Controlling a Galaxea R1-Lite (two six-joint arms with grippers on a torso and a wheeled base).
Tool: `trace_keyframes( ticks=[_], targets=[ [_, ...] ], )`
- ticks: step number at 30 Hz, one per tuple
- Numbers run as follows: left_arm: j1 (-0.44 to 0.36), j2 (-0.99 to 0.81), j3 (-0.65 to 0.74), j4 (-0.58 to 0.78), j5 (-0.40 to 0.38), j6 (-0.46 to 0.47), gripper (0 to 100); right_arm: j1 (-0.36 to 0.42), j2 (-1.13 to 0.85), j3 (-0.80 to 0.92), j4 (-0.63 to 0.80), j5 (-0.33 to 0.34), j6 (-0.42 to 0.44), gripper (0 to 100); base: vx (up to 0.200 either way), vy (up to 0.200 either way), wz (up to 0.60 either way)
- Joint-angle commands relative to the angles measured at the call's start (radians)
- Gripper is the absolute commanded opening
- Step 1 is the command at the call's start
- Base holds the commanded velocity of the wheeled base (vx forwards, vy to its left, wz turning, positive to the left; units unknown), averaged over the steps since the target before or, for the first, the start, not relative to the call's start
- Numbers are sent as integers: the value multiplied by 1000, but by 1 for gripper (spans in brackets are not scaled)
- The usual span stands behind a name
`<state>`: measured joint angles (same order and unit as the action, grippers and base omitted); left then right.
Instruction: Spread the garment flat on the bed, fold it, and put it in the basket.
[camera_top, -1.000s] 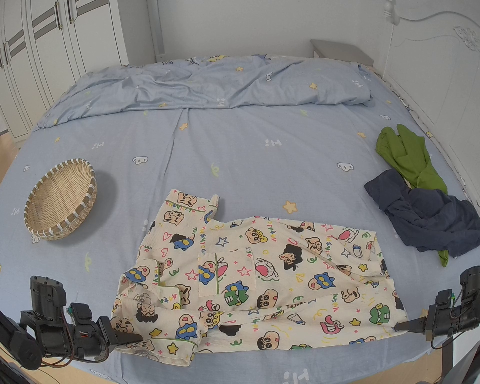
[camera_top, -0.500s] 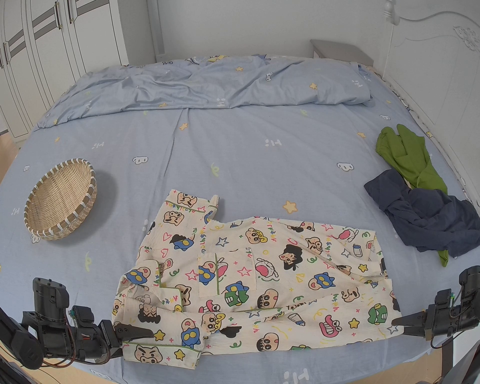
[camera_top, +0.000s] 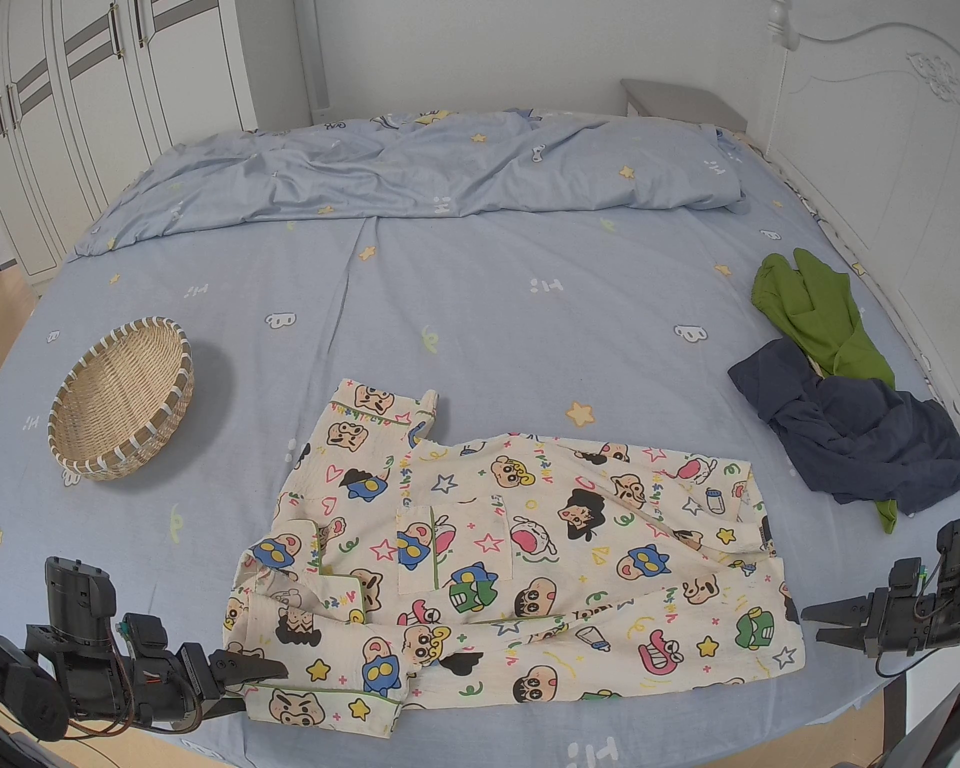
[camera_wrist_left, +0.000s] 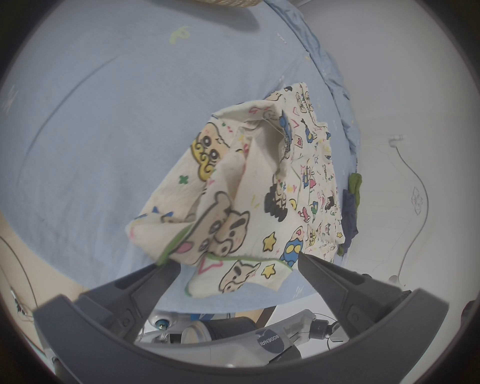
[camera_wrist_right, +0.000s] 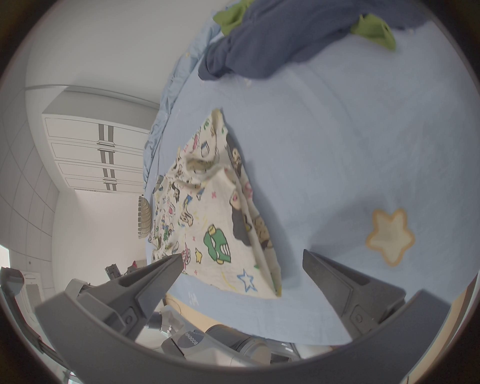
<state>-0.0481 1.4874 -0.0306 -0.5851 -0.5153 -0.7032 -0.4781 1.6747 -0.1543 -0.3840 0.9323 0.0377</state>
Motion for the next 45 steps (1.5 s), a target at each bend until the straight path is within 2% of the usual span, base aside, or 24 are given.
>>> trace_keyframes(
  ticks=[1,2,3,6,7,10,12,13,15,19,23,26,28,35,45],
  targets=[
    [37,-188,-144,298,1,48,100,-39,-107,-59,1,-1,4,100,0,0,0],
    [37,-188,-144,298,1,48,100,-39,-107,-59,1,-1,4,100,0,0,0],
    [36,-230,-229,488,3,73,100,-37,-115,-77,-1,-3,4,100,0,0,0],
    [57,-276,-321,680,6,131,100,-27,-115,-113,1,-3,5,100,0,0,0],
    [73,-288,-336,702,5,145,100,-22,-115,-123,1,-1,5,100,0,0,0],
    [116,-312,-370,706,3,159,100,-10,-116,-168,1,-1,8,100,0,0,0],
    [117,-314,-385,706,1,159,100,-2,-115,-183,1,-3,13,100,0,0,0],
    [117,-311,-459,708,3,156,100,32,-113,-258,2,-3,42,100,0,0,0],
    [116,-311,-468,708,1,156,100,35,-112,-269,2,-3,47,100,0,0,0],
    [79,-273,-666,711,-3,154,100,110,-93,-429,2,-9,133,100,0,0,0],
    [16,-190,-818,699,-6,154,100,180,5,-536,1,-24,148,100,0,0,0],
    [-32,-99,-933,686,-6,154,100,236,100,-639,4,-98,149,100,0,0,0],
    [-52,-44,-991,669,-8,151,100,269,163,-705,13,-118,151,100,0,0,0],
    [-79,62,-1066,633,-8,151,100,351,257,-878,169,-124,139,100,0,0,0],
    [-96,63,-1081,634,-6,151,100,360,300,-877,185,-125,139,100,0,0,0]
  ],
)
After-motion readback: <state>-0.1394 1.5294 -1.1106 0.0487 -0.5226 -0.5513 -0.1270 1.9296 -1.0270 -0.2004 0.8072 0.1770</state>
